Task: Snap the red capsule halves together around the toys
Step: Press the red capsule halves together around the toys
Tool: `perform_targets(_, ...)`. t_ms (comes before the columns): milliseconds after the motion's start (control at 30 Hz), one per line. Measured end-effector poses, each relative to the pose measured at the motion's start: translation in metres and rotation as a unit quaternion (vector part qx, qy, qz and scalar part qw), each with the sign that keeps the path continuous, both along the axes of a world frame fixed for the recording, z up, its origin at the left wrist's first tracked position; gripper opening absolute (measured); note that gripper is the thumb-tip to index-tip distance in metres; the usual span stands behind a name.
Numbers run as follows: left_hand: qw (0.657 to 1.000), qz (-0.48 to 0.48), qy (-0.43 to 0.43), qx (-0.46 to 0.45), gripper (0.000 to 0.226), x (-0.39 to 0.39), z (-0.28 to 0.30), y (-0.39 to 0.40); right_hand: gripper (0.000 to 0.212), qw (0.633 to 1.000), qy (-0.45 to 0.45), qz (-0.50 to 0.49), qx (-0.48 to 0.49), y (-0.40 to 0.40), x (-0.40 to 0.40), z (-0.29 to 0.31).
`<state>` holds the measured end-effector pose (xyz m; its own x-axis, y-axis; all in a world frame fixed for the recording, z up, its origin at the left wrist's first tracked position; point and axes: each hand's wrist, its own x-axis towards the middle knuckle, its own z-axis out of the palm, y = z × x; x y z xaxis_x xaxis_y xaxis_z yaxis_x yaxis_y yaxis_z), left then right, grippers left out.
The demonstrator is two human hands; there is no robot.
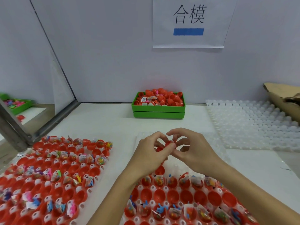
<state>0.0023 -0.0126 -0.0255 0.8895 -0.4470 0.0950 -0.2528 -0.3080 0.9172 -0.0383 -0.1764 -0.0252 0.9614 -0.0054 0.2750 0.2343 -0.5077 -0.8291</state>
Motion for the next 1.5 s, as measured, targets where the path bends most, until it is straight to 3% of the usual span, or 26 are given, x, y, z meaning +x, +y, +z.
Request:
perform_targets(267,0.991,-0.011,0.109,-0.081,0.011,0.0006,-0.0014,-0.0019,0.023,0.995,0.053,-0.007,0.088,-0.006,0.0018,-0.0001)
perform_targets(733,0.989,-0.006,0.1,-0.107,0.01,-0.0001,-0.0016,-0.0036,0.027,0.99,0.081,0.009,0.111,-0.0048,-0.0002,0.0003)
perform_targets(867,0.989,-0.01,0.089,-0.122,0.007,-0.0002,0.0005,-0.0032,0.023,0.981,0.081,0.001,0.174,-0.0029,-0.0001,-0.0006)
perform_targets(1000,0.989,-0.022,0.092,-0.118,0.02,-0.0015,0.0007,-0.0021,0.021,0.978,0.083,-0.006,0.193,-0.0036,0.0008,-0.0009)
perform_targets(1200,0.987,-0.028,0.101,-0.12,0.007,0.0003,-0.0011,0.0003,0.025,0.967,0.106,-0.011,0.233,-0.005,0.0044,-0.0015)
perform_targets(1500,0.986,-0.029,0.11,-0.121,0.005,-0.0005,0.0004,-0.0002,0.023,0.969,0.104,-0.012,0.222,-0.0038,0.0032,-0.0015)
